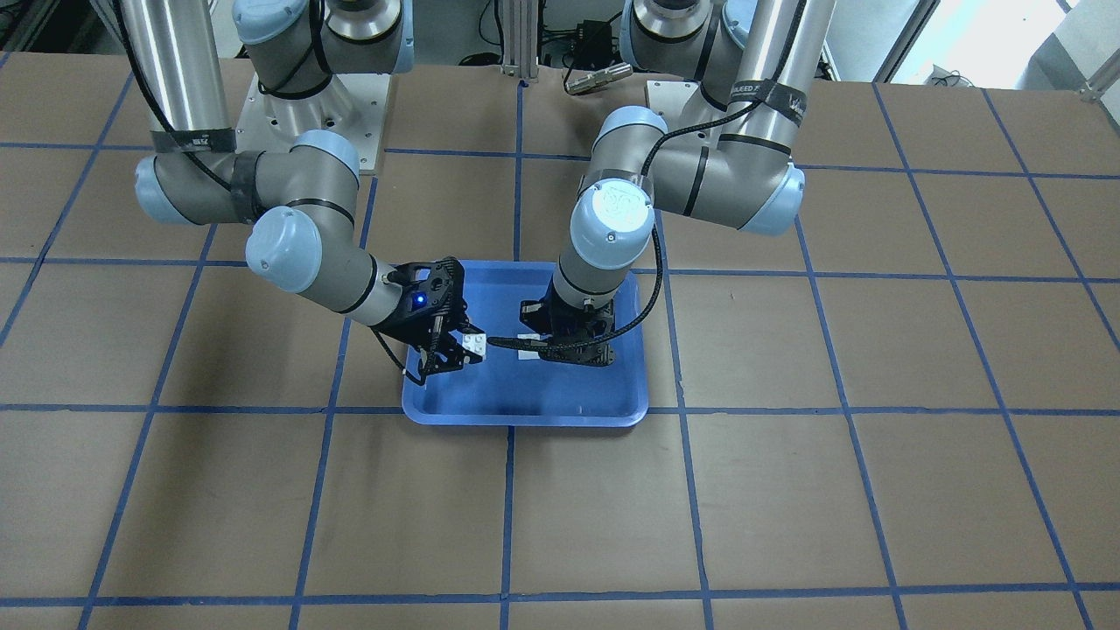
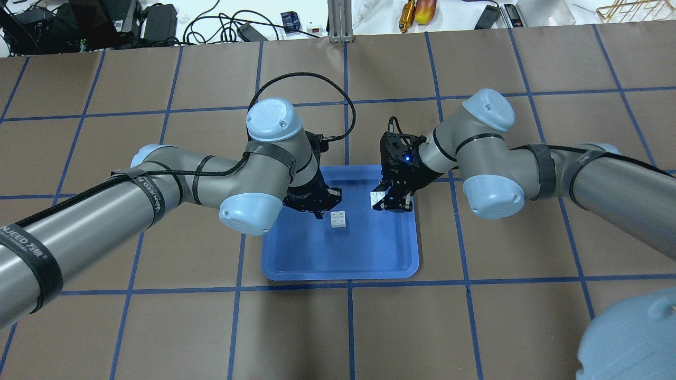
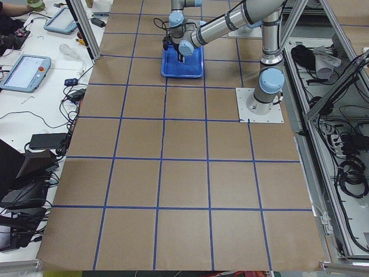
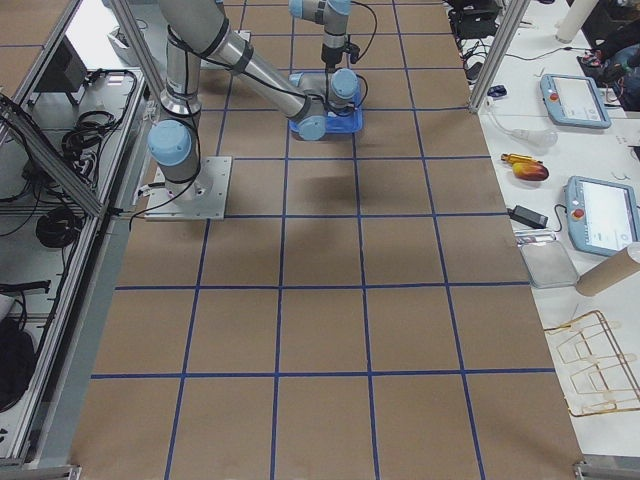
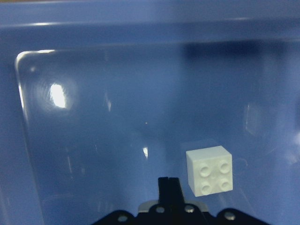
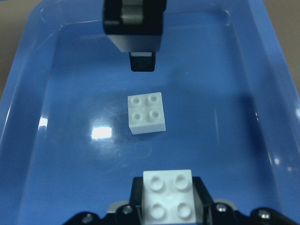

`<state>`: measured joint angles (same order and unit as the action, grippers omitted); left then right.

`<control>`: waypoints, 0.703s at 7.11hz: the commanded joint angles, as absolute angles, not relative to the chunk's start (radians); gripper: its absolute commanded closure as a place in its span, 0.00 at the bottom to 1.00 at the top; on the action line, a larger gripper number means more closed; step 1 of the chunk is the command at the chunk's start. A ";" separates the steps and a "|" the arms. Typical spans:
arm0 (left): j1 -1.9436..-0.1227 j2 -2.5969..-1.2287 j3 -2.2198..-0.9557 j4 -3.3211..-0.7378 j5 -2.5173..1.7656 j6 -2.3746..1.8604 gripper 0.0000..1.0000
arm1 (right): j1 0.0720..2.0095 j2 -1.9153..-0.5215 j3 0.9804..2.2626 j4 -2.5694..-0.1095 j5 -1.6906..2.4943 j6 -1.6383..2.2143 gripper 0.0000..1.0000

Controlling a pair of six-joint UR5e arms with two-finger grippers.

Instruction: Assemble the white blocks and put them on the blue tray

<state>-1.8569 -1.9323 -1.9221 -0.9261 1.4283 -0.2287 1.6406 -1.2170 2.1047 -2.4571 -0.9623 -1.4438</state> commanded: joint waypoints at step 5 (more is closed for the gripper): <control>-1.861 -1.945 -1.928 -0.922 1.384 -0.236 0.91 | 1.704 -1.204 2.126 -2.576 -0.956 -1.305 0.88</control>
